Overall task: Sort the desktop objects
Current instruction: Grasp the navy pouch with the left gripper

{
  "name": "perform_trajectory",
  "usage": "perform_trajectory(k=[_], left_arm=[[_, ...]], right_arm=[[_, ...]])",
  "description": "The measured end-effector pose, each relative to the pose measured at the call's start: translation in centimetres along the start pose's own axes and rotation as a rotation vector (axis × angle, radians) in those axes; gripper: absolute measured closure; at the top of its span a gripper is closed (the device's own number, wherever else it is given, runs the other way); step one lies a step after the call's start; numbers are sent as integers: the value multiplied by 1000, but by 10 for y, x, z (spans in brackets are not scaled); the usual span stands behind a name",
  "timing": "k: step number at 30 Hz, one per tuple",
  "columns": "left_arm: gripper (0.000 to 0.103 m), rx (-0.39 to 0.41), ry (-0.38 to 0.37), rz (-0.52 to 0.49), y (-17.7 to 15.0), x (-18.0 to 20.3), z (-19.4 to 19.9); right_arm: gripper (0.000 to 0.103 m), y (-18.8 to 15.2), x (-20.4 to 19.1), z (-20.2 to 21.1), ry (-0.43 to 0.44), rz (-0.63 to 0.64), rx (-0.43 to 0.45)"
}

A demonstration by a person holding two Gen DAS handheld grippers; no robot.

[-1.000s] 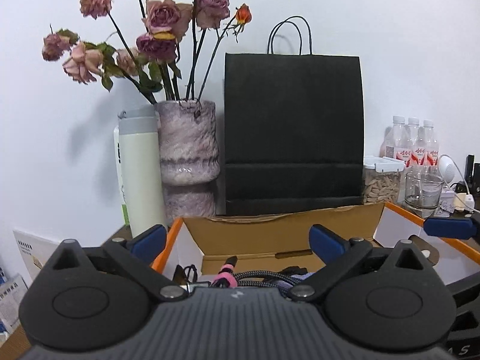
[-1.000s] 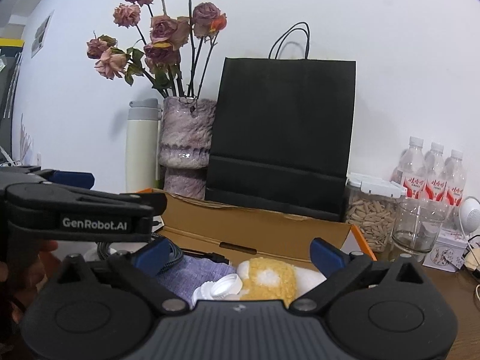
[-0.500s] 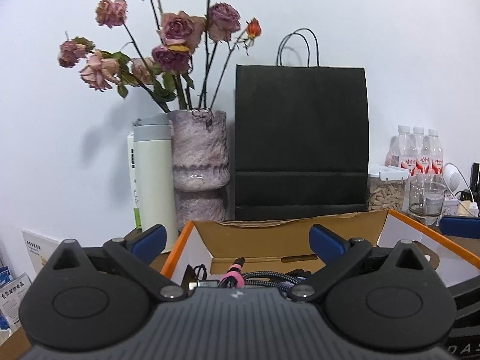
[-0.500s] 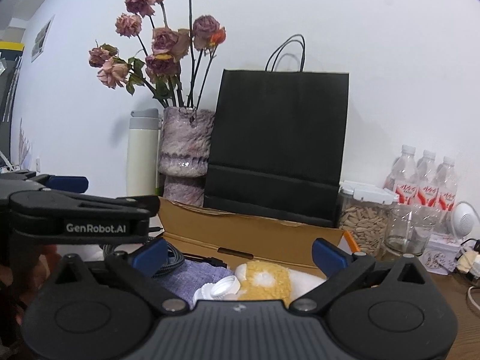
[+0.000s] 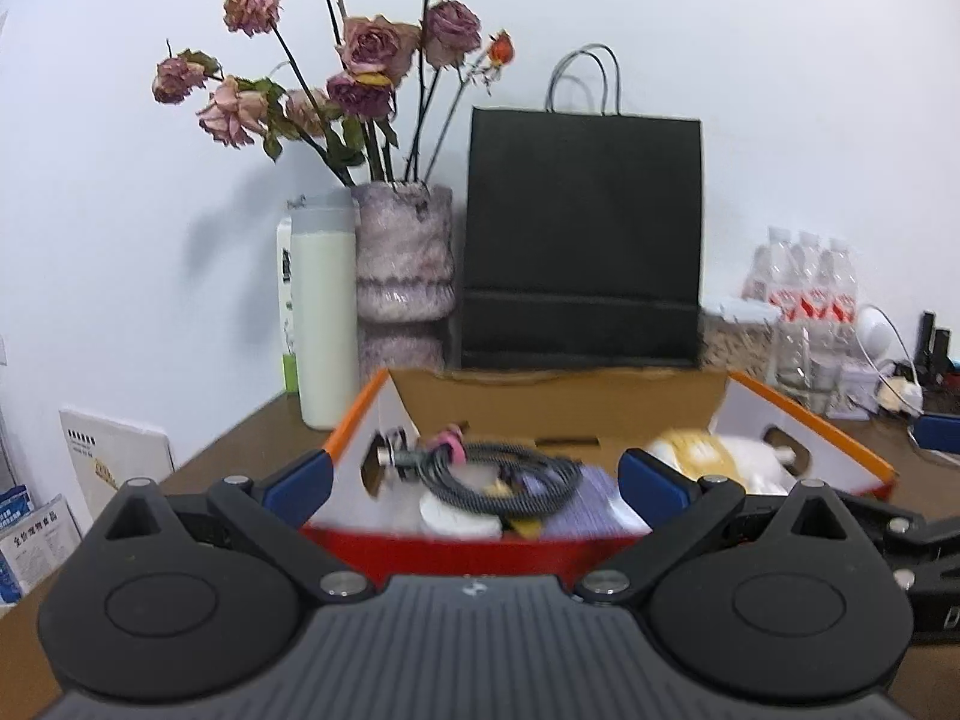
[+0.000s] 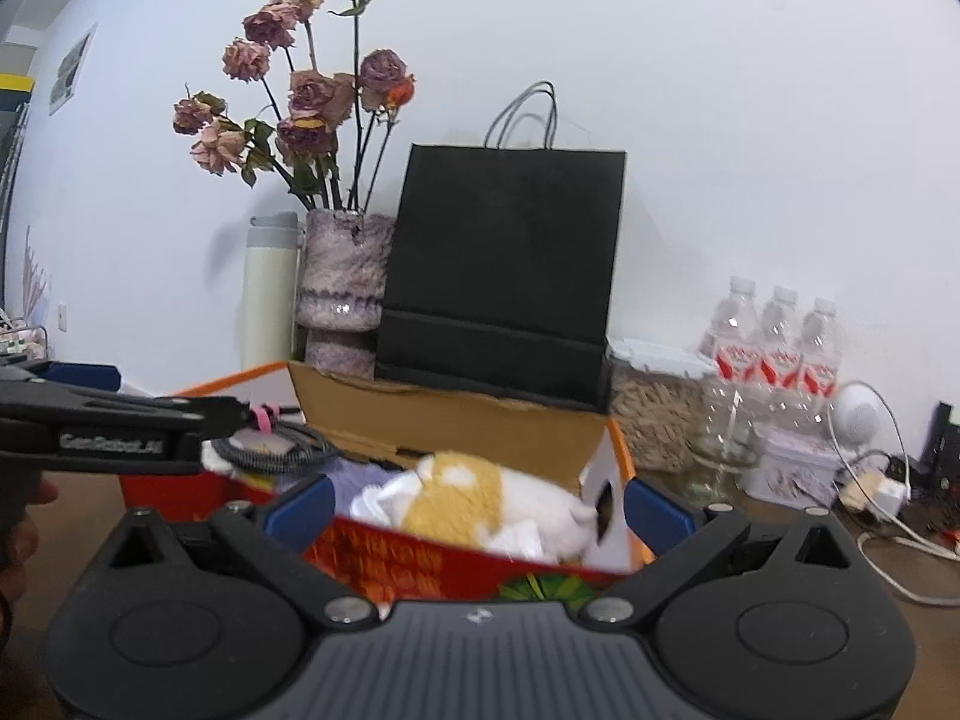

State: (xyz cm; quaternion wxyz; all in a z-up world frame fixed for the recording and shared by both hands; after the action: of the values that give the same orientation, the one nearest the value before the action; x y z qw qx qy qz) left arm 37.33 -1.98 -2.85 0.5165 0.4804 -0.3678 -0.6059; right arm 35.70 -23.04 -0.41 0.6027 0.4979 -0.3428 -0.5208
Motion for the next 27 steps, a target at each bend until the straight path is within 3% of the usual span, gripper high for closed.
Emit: perform_trajectory(k=[7,15,27], left_arm=[[0,-129,-118,-19,-28,32,25],[0,-216,-215,-65,-49,73,44],[0,-352,-259,-66,-66,102,34]], right_arm=[[0,-24,19,25,-4,-3,-94],[0,-47,48,43,-43,-28,-177],[0,-51,75,51,-65,-76,-203]])
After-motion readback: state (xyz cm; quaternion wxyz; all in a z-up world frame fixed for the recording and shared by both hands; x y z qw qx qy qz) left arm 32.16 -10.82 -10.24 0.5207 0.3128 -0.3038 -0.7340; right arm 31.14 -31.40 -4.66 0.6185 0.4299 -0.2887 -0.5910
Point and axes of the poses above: each gripper's, at about its wrist camera, not at the fingertips, and z roughly against the way its jaws point, x to its right, y to its top, the point moved 10 cm from there along -z, roughly the way its jaws point, and after that the axes turned 12 degrees about -z, right-handed, at the moved point
